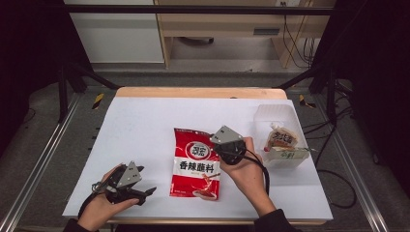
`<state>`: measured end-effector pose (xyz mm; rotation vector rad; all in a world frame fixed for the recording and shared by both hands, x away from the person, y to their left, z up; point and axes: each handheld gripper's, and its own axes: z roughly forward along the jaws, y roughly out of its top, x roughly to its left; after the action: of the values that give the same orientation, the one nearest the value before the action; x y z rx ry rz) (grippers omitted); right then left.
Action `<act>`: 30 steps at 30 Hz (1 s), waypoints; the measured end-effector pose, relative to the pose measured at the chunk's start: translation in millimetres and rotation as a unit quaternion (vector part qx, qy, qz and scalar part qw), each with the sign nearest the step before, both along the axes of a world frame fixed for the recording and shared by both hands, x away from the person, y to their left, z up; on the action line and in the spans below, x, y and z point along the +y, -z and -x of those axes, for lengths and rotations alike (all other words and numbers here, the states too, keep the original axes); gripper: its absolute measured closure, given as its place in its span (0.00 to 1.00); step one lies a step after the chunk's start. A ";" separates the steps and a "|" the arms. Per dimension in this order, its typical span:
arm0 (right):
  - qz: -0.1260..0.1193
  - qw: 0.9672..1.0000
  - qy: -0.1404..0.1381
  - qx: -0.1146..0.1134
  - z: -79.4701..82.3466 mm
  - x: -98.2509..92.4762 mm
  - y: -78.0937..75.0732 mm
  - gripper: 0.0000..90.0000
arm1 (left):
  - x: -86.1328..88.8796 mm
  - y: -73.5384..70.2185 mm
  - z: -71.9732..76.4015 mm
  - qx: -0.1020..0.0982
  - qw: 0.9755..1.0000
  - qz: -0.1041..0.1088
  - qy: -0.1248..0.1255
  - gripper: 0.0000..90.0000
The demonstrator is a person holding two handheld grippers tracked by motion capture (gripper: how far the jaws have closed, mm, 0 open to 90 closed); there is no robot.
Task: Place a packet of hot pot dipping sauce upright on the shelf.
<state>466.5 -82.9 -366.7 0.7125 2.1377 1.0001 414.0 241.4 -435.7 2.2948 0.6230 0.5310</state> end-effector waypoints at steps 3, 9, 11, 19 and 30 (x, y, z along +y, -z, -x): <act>-0.004 1.000 -0.013 -0.017 2.6 8.2 -14.8 1.00 | -1.6 -17.2 -5.6 -0.012 1.000 0.005 0.005 0.20; -0.004 0.997 -0.061 -0.035 18.3 25.7 -30.1 1.00 | -1.0 -55.2 -20.0 -0.036 0.999 0.004 0.004 0.20; -0.006 0.996 -0.076 -0.038 24.3 28.6 -30.8 1.00 | -0.5 -65.8 -23.8 -0.045 0.999 0.000 0.002 0.20; -0.005 0.994 -0.101 -0.046 37.7 34.1 -30.6 1.00 | -5.7 -84.0 -34.3 -0.054 0.998 -0.002 0.008 0.20; -0.011 0.990 -0.130 -0.057 50.5 38.9 -40.9 1.00 | -13.7 -85.3 -44.1 -0.048 0.999 0.005 0.021 0.23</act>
<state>415.9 -43.9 -325.9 0.3830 2.1582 1.1721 458.1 227.7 -350.5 2.2528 0.5289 0.6138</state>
